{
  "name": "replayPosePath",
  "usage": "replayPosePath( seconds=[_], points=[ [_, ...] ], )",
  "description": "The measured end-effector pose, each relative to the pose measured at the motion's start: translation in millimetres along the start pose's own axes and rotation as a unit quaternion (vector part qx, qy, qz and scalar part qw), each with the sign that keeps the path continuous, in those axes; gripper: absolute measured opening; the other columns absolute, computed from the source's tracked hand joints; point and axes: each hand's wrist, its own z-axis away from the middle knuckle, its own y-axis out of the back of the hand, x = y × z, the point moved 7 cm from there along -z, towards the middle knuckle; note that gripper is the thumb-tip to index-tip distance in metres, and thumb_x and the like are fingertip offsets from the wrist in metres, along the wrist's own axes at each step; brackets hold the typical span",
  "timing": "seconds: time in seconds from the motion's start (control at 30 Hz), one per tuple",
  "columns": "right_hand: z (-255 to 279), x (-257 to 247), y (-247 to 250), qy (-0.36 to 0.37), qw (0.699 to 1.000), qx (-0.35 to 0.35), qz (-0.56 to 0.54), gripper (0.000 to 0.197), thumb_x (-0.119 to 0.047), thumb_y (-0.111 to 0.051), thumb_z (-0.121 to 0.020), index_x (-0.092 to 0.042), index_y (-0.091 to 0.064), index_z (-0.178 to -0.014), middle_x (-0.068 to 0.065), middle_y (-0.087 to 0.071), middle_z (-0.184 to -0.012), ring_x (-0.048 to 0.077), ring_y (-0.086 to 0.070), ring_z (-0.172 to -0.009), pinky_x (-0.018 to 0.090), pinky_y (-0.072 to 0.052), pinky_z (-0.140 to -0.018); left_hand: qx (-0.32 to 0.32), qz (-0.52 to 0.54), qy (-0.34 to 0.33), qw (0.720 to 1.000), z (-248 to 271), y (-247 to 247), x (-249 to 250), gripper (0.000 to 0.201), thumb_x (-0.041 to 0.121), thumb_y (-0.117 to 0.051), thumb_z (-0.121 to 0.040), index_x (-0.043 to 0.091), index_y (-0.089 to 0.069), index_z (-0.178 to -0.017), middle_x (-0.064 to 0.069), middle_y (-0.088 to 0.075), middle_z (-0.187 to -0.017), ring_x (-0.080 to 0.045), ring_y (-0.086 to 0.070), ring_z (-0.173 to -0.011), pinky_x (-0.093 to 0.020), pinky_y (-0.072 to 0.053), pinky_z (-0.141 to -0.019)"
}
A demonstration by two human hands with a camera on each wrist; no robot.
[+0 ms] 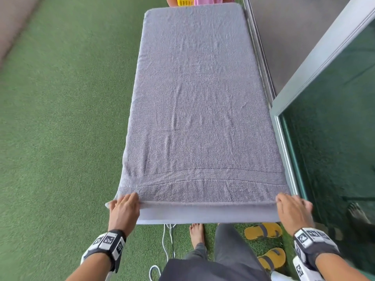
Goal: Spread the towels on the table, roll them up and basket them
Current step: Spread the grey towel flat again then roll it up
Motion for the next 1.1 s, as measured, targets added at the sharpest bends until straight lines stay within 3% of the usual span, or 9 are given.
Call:
replayPosePath(
  seconds=[0.1,0.23,0.4,0.63,0.73,0.8,0.93,1.03,1.1],
  points=[
    [-6,3,5,-0.038,0.999,0.016,0.03,0.022,-0.01,-0.063,-0.08,-0.025,-0.054,-0.094,-0.001,-0.056,-0.096,0.022,-0.05,-0.086,0.043,-0.038,-0.081,0.018,-0.014,0.026,0.999,-11,4,3,0.018,0.005,-0.06,-0.081,0.017,-0.055,-0.093,-0.001,-0.05,-0.092,-0.016,-0.038,-0.083,-0.04,-0.034,-0.082],
    [1,-6,-4,0.001,0.999,-0.013,-0.043,0.027,-0.001,-0.068,-0.078,-0.023,-0.053,-0.082,-0.004,-0.049,-0.088,0.017,-0.049,-0.078,0.036,-0.047,-0.07,0.048,0.048,-0.008,0.998,-6,6,16,0.035,-0.022,-0.056,-0.068,0.009,-0.049,-0.083,0.001,-0.042,-0.078,-0.018,-0.037,-0.07,-0.029,-0.032,-0.066],
    [13,-5,-12,0.038,0.998,-0.027,-0.034,0.027,-0.001,-0.072,-0.072,-0.016,-0.062,-0.093,0.0,-0.053,-0.102,0.019,-0.052,-0.089,0.037,-0.051,-0.075,0.046,0.055,-0.031,0.997,13,-5,9,0.043,-0.016,-0.071,-0.058,0.007,-0.056,-0.091,-0.004,-0.051,-0.089,-0.01,-0.03,-0.084,-0.032,-0.035,-0.075],
    [-6,-4,-5,0.024,0.998,0.011,-0.054,0.035,0.011,-0.069,-0.072,-0.007,-0.069,-0.101,0.008,-0.065,-0.107,0.03,-0.062,-0.095,0.044,-0.054,-0.079,0.104,0.066,-0.052,0.991,-3,4,5,0.04,-0.027,-0.07,-0.055,-0.002,-0.067,-0.086,-0.014,-0.064,-0.084,-0.016,-0.043,-0.082,-0.029,-0.035,-0.078],
    [-12,-2,-1,0.011,0.997,0.011,-0.071,0.027,0.012,-0.065,-0.073,-0.005,-0.072,-0.093,0.007,-0.069,-0.095,0.028,-0.062,-0.087,0.042,-0.053,-0.077,0.074,0.06,-0.043,0.995,-5,6,3,0.027,-0.019,-0.065,-0.069,0.003,-0.07,-0.085,-0.01,-0.067,-0.083,-0.026,-0.055,-0.077,-0.038,-0.046,-0.071],
    [-11,2,-6,0.018,0.998,-0.008,-0.052,0.02,0.007,-0.063,-0.074,-0.007,-0.071,-0.086,0.004,-0.069,-0.087,0.024,-0.058,-0.08,0.039,-0.05,-0.073,0.059,0.047,-0.056,0.996,-2,9,5,0.015,-0.003,-0.055,-0.078,0.007,-0.067,-0.078,-0.006,-0.065,-0.074,-0.024,-0.056,-0.069,-0.035,-0.042,-0.066],
    [-6,6,-7,0.023,0.999,-0.022,0.019,0.021,-0.017,-0.042,-0.083,-0.021,-0.052,-0.066,-0.007,-0.054,-0.065,0.02,-0.046,-0.067,0.037,-0.033,-0.071,-0.031,-0.036,-0.029,0.998,-3,-1,-5,0.026,0.033,-0.037,-0.088,0.026,-0.059,-0.076,0.011,-0.059,-0.072,-0.013,-0.053,-0.067,-0.04,-0.041,-0.079],
    [-2,4,1,0.001,0.999,0.004,0.053,0.01,-0.02,-0.048,-0.087,-0.022,-0.058,-0.084,-0.004,-0.06,-0.08,0.021,-0.053,-0.079,0.04,-0.031,-0.08,-0.026,-0.048,-0.013,0.998,-4,0,-5,0.005,0.026,-0.055,-0.09,0.024,-0.058,-0.089,0.007,-0.058,-0.083,-0.013,-0.048,-0.075,-0.042,-0.039,-0.085],
    [1,2,9,-0.017,0.997,0.04,0.057,0.021,-0.011,-0.065,-0.079,-0.019,-0.06,-0.097,0.004,-0.061,-0.097,0.026,-0.053,-0.09,0.041,-0.029,-0.083,0.002,-0.059,0.011,0.998,-4,4,-5,0.017,0.022,-0.063,-0.084,0.019,-0.057,-0.1,-0.001,-0.056,-0.094,-0.019,-0.047,-0.084,-0.041,-0.037,-0.083]
  ],
)
